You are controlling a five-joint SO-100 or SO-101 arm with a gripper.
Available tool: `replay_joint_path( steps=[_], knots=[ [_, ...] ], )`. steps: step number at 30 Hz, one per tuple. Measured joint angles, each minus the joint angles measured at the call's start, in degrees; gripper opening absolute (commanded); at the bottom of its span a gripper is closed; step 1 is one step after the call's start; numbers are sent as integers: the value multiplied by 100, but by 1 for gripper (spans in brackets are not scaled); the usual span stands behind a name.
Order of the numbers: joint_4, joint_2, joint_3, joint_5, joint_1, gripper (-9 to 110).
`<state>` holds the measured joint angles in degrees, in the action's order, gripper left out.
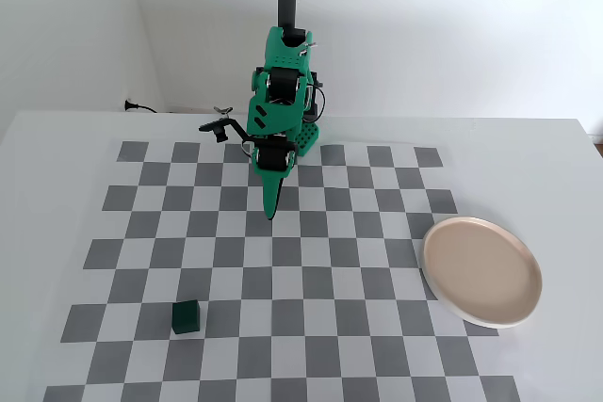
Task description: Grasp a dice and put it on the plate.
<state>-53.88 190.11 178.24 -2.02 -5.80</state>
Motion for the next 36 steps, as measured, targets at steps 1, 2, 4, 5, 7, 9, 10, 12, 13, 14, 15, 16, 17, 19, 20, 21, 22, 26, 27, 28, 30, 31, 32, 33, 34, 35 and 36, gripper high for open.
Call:
replay_joint_path(
  steps=[1,2,4,5,7,9,10,12,13,14,15,16,17,19,20,21,22,26,27,28,30,31,32,33,34,35,36],
  knots=[
    [0,0,0,0,0,-4],
    [0,0,0,-26,18,-4],
    [0,0,0,-70,97,-4],
    [0,0,0,-79,105,-4],
    [0,0,0,-88,79,-4],
    [0,0,0,-88,88,-4],
    [0,0,0,-88,79,-4],
    [0,0,0,-88,79,-4],
    [0,0,0,-88,79,-4],
    [0,0,0,-88,79,-4],
    [0,0,0,-88,79,-4],
    [0,0,0,-88,79,-4],
    [0,0,0,-88,79,-4],
    [0,0,0,-79,79,-4],
    [0,0,0,-79,105,-4],
    [0,0,0,-53,141,-4],
    [0,0,0,0,193,-4],
    [-35,0,0,246,360,-4],
    [-35,0,0,316,378,-4],
    [-35,0,0,387,378,-4],
    [-35,0,0,536,387,-4],
    [-35,0,0,615,396,-4],
    [-35,0,0,694,387,-4],
    [-35,0,0,765,387,-4],
    [0,0,0,853,387,-4],
    [53,0,0,940,387,-4],
    [123,0,0,1028,387,-4]
  ],
)
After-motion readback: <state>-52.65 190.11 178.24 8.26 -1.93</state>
